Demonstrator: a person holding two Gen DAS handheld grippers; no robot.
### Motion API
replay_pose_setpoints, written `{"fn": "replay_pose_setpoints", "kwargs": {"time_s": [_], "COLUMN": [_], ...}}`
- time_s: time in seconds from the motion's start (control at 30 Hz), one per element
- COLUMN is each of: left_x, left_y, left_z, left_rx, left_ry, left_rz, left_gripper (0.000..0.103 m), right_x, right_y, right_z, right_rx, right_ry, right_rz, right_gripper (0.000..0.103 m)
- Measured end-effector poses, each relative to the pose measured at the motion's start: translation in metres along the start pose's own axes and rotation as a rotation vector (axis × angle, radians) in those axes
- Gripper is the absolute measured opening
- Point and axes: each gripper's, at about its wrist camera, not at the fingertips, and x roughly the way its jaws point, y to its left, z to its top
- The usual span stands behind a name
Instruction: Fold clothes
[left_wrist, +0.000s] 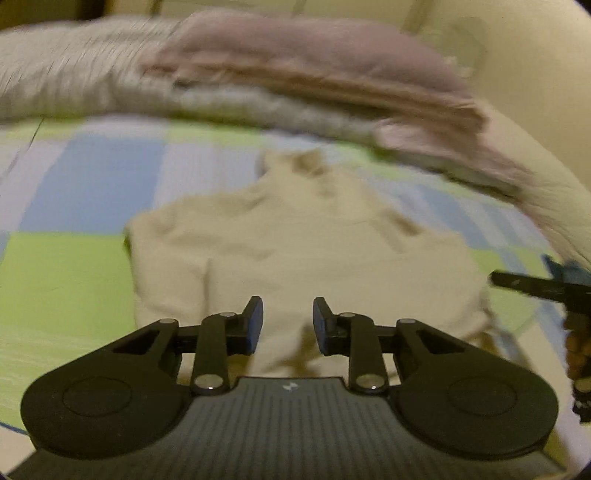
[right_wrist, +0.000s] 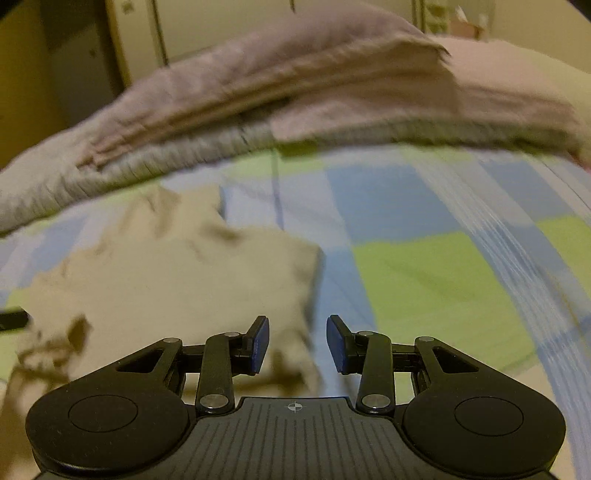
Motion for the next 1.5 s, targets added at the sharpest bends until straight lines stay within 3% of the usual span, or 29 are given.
{"fn": "replay_pose_setpoints", "kwargs": {"time_s": [0.03, 0.13, 0.17, 0.27, 0.37, 0.47, 0.57, 0.7, 0.87, 1.03, 1.07, 1.1, 1.13, 1.17, 1.23, 1.37, 1.43, 1.5], "left_x": [0.009, 0.021, 0.019, -0.001, 0.000, 0.008, -0.003, 0.010, 0.083, 0.156, 0.163, 0.169, 0.171, 0.169, 0.144, 0.074, 0.044, 0.024], "left_y": [0.002, 0.003, 0.002, 0.009, 0.013, 0.007, 0.015, 0.034, 0.057, 0.060, 0.059, 0.057, 0.056, 0.054, 0.052, 0.061, 0.056, 0.050], "left_z": [-0.003, -0.002, 0.001, -0.001, -0.012, -0.014, 0.013, 0.066, 0.127, 0.163, 0.165, 0.168, 0.169, 0.171, 0.169, 0.150, 0.115, 0.079], "left_rx": [-0.015, -0.020, -0.023, -0.063, -0.061, 0.045, -0.039, -0.114, -0.227, -0.293, -0.284, -0.275, -0.259, -0.236, -0.174, -0.131, -0.064, 0.000], "left_ry": [0.005, -0.013, -0.014, -0.082, -0.022, 0.002, -0.009, -0.063, -0.019, 0.102, 0.105, 0.107, 0.113, 0.115, 0.029, -0.118, -0.092, -0.027], "left_rz": [0.014, 0.033, 0.037, 0.009, 0.009, 0.041, 0.010, 0.003, -0.067, -0.091, -0.115, -0.139, -0.174, -0.224, -0.263, -0.365, -0.366, -0.342], "left_gripper": [0.023, 0.022, 0.022, 0.022, 0.023, 0.024, 0.021, 0.030, 0.039, 0.041, 0.038, 0.023, 0.004, 0.001, 0.001, 0.001, 0.002, 0.003], "right_x": [0.010, 0.061, 0.066, 0.056, 0.033, 0.042, 0.045, 0.047, 0.138, 0.217, 0.219, 0.218, 0.218, 0.217, 0.216, 0.143, 0.098, 0.059], "right_y": [0.002, 0.000, -0.005, -0.010, -0.011, -0.010, -0.011, -0.013, 0.006, 0.020, 0.018, 0.017, 0.016, 0.014, 0.011, -0.003, -0.001, 0.013], "right_z": [0.002, -0.003, -0.002, 0.010, 0.009, -0.001, 0.009, 0.054, 0.103, 0.120, 0.121, 0.123, 0.124, 0.125, 0.128, 0.115, 0.094, 0.062], "right_rx": [-0.008, -0.058, -0.040, -0.012, -0.012, -0.053, -0.077, -0.043, -0.006, 0.119, 0.123, 0.124, 0.125, 0.126, 0.128, 0.059, -0.022, -0.131], "right_ry": [-0.012, 0.116, 0.104, 0.110, 0.052, 0.147, 0.181, 0.067, 0.148, 0.265, 0.255, 0.242, 0.229, 0.215, 0.189, 0.024, -0.016, 0.019], "right_rz": [0.021, -0.010, 0.003, 0.008, 0.034, 0.034, 0.026, 0.107, 0.239, 0.336, 0.353, 0.371, 0.388, 0.406, 0.441, 0.516, 0.547, 0.554], "right_gripper": [0.038, 0.038, 0.038, 0.038, 0.038, 0.038, 0.038, 0.038, 0.038, 0.038, 0.038, 0.038, 0.014, 0.005, 0.005, 0.005, 0.005, 0.005]}}
